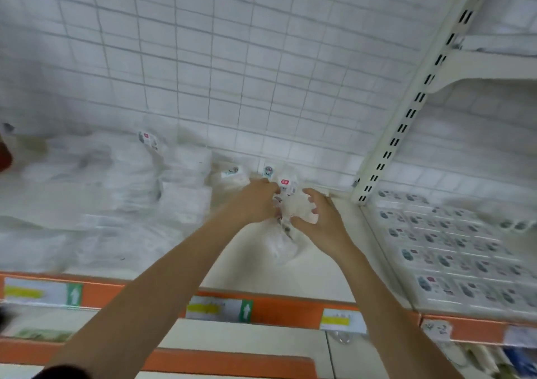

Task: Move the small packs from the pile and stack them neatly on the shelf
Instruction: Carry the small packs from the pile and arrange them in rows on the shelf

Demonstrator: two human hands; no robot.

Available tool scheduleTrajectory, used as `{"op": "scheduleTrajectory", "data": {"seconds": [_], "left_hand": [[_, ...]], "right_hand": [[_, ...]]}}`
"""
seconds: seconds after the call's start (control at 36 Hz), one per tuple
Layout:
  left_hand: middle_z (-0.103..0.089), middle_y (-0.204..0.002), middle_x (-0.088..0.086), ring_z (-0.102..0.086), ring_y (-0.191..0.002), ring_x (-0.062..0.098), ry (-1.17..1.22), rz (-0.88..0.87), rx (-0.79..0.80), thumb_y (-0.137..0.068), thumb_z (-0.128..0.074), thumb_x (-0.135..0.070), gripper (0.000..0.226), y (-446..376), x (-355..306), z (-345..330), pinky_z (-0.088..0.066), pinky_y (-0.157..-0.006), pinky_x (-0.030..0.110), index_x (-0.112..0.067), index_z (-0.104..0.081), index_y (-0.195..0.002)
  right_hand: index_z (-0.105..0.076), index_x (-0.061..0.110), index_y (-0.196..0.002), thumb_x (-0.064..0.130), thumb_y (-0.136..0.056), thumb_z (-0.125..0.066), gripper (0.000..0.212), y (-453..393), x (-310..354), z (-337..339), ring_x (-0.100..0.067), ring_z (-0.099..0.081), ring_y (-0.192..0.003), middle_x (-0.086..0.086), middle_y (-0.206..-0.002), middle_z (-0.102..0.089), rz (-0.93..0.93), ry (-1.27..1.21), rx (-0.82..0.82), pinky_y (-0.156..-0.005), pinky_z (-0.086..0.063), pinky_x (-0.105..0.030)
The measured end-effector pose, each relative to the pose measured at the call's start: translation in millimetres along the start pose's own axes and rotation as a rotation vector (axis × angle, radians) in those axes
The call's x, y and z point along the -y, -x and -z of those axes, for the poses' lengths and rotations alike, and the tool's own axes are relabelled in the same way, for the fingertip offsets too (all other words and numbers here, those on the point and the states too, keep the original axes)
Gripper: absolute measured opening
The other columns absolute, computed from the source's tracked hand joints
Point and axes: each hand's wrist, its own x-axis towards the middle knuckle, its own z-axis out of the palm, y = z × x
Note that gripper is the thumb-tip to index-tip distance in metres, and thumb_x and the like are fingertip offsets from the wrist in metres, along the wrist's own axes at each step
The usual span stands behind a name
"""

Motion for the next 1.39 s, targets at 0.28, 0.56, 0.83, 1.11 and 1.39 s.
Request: {"op": "scheduleTrajectory", "data": {"seconds": [0.28, 0.56, 0.83, 1.11, 1.39], "left_hand": [[-0.055, -0.116, 0.013, -0.054, -0.109, 0.029, -0.269, 0.169, 0.161, -0.077, -0.071, -0.023, 0.057, -26, -4, -20, -0.045, -0.082, 0.033, -0.003, -0.042, -0.122], [-0.050, -0.125, 0.001, -0.049, -0.105, 0.017, 0.276, 0.108, 0.185, -0.073, -0.072, -0.012, 0.066, 0, 21, 1, -0.043, -0.085, 0.029, -0.017, -0.041, -0.131], [-0.052, -0.111, 0.000, -0.049, -0.103, 0.018, 0.355, 0.042, 0.035, -0.070, -0.075, -0.008, 0.059, 26, 39, 11, -0.042, -0.082, 0.024, -0.023, -0.045, -0.119], [-0.063, -0.103, 0.009, -0.062, -0.099, 0.026, -0.698, -0.550, -0.126, -0.032, -0.082, 0.002, 0.069, 22, 49, 34, -0.053, -0.072, 0.031, -0.024, -0.070, -0.095], [-0.041, -0.141, 0.012, -0.032, -0.136, 0.026, -0.204, -0.642, 0.113, -0.066, -0.048, 0.018, 0.071, 29, 59, 29, -0.033, -0.106, 0.033, -0.006, -0.046, -0.133]], "right_hand": [[-0.043, 0.023, -0.130, 0.024, -0.081, -0.069, 0.055, -13, 1, -13, -0.009, -0.042, -0.106, 0.004, -0.124, -0.047, -0.057, -0.156, 0.023, -0.081, -0.033, -0.020], [-0.051, 0.022, -0.122, 0.021, -0.076, -0.075, 0.052, -8, -13, 6, -0.012, -0.058, -0.099, -0.001, -0.117, -0.057, -0.155, -0.518, -0.085, -0.072, -0.048, -0.021], [-0.053, 0.021, -0.117, 0.011, -0.077, -0.072, 0.045, -3, -12, 5, -0.019, -0.060, -0.102, -0.006, -0.118, -0.059, -0.119, -0.715, 0.025, -0.087, -0.049, -0.033], [-0.054, 0.026, -0.118, 0.004, -0.072, -0.075, 0.055, 10, 6, -16, -0.017, -0.059, -0.103, 0.002, -0.113, -0.058, -0.138, -0.791, -0.039, -0.076, -0.046, -0.024], [-0.054, 0.027, -0.112, 0.003, -0.073, -0.073, 0.050, 41, 17, -20, -0.020, -0.055, -0.110, -0.001, -0.117, -0.058, -0.174, -0.793, -0.199, -0.085, -0.046, -0.026]]}}
